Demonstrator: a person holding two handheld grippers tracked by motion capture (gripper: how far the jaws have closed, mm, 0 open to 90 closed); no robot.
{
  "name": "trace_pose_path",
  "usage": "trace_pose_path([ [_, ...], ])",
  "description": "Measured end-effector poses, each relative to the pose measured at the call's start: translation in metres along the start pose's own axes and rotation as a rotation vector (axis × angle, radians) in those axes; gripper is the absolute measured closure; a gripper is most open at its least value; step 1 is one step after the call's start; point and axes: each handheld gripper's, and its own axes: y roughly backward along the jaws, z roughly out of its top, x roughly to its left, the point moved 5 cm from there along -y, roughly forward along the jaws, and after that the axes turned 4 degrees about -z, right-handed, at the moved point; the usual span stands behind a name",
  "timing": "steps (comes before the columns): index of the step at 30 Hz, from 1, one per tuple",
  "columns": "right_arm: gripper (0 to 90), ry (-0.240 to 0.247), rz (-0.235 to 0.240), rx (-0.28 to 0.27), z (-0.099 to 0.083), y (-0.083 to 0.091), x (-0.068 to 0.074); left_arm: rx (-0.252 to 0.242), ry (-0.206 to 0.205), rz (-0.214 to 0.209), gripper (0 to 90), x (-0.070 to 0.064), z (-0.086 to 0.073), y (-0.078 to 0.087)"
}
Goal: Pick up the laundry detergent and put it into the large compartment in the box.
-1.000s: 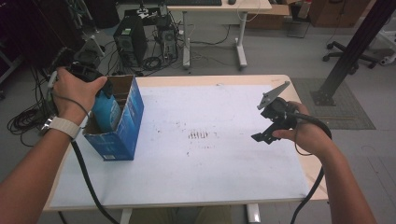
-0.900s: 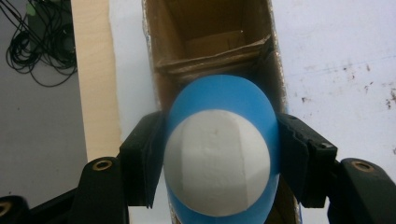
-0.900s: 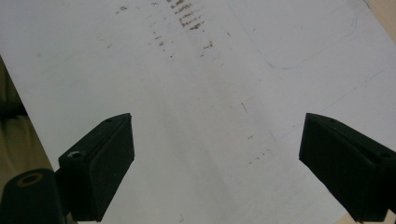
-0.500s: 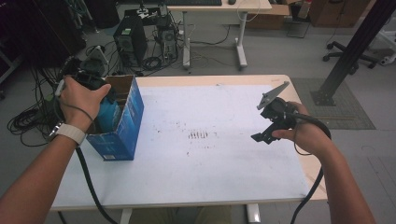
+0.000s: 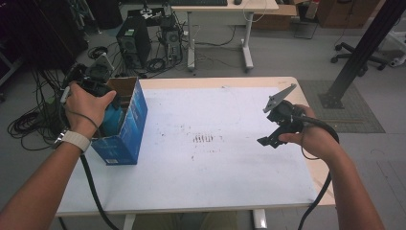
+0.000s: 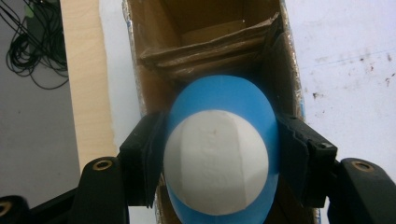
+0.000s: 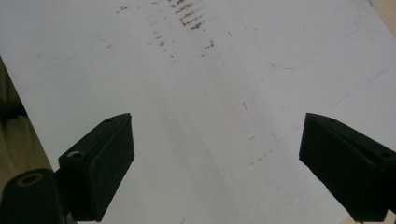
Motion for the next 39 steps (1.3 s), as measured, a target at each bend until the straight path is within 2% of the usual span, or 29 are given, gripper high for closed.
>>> trace_pose_path([
  [23, 10.4, -0.01, -0.003, 0.0, -0.006, 0.001, 0.0, 0.033, -0.007, -0.009, 38.0, -0.002, -0.01, -0.025],
  [39, 10.4, -0.009, -0.001, 0.001, -0.005, 0.0, 0.001, 0.033, -0.007, -0.013, 38.0, -0.002, -0.016, -0.033],
])
